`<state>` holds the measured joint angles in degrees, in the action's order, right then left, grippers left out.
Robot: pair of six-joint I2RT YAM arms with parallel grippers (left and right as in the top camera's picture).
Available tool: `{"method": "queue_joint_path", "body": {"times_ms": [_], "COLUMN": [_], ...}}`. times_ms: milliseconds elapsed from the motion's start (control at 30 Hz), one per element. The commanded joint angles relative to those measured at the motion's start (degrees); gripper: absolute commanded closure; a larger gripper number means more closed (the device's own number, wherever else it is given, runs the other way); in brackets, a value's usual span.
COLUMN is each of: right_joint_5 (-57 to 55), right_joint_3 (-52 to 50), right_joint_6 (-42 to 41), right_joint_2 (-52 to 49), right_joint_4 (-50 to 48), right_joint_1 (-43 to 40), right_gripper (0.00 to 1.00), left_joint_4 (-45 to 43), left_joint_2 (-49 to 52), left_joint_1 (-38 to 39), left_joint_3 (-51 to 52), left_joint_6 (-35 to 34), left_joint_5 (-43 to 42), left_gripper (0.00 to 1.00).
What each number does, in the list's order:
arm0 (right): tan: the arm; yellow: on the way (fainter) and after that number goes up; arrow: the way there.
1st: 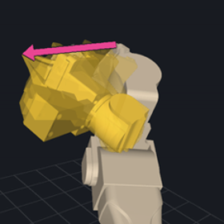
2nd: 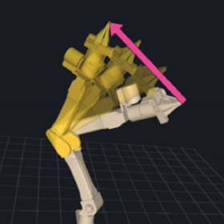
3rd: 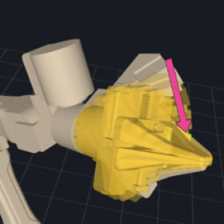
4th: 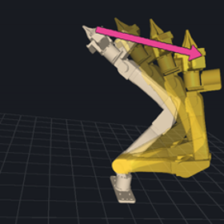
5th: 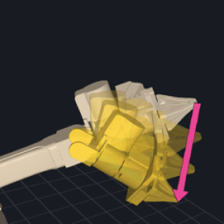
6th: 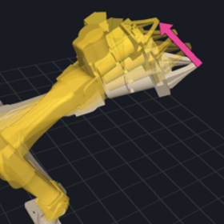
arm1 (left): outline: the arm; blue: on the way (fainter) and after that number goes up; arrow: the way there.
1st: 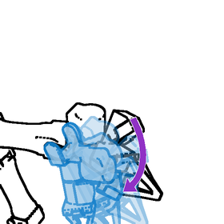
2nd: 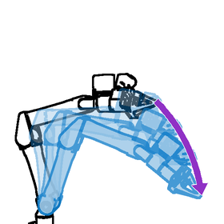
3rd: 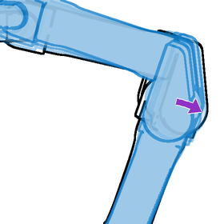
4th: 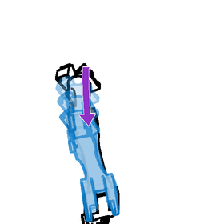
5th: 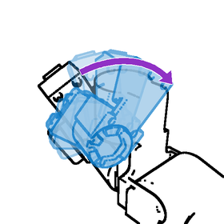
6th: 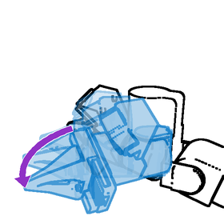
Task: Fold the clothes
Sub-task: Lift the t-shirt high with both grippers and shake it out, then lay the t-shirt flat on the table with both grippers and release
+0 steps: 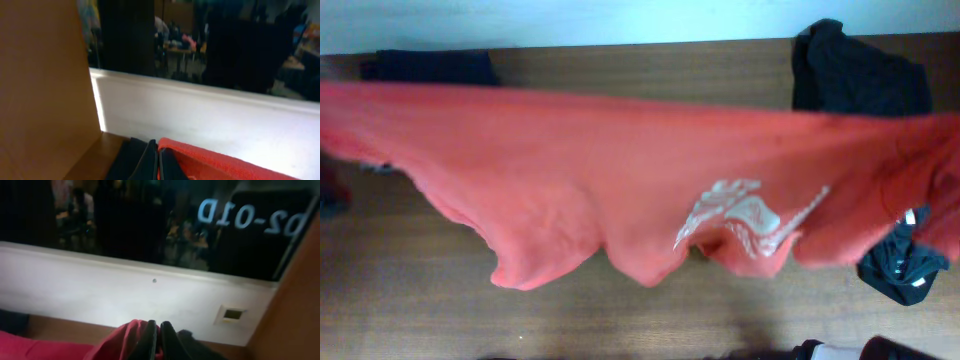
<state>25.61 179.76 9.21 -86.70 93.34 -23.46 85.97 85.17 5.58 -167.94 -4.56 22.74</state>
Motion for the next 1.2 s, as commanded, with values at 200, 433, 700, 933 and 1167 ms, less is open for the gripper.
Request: {"method": "queue_joint_path", "body": {"times_ms": [200, 433, 700, 933, 1167], "right_joint_5": [-7.91, -5.66, -2.32, 0.76, -0.79], "right_joint_3": [-0.81, -6.95, -13.64, -16.96, -17.03], "right_joint_6": [-0.24, -0.44, 0.37, 4.55, 5.33], "right_joint_2": [3.06, -0.20, -9.81, -27.93, -45.94], "right_joint_4": [0.26, -1.25, -1.14, -2.51, -13.29], "right_joint_1": [-1.05, -1.03, -0.94, 2.91, 8.85], "right_gripper": [0.95, 0.96, 0.96, 0.96, 0.95], "left_joint_4": [-0.24, -1.97, -2.38, -3.28, -10.73], "left_joint_2": [-3.32, 0.24, 9.55, 24.06, 40.02], "left_joint_1": [-0.87, -0.87, -0.87, -0.90, -2.84], "left_joint_3": [0.48, 9.25, 17.88, 20.85, 20.85], "left_joint_6": [0.26, 0.24, 0.24, 0.26, 0.26], "left_joint_5": [4.07, 3.41, 3.48, 4.68, 5.18], "left_gripper": [1.00, 1.00, 0.99, 1.00, 0.99]}}
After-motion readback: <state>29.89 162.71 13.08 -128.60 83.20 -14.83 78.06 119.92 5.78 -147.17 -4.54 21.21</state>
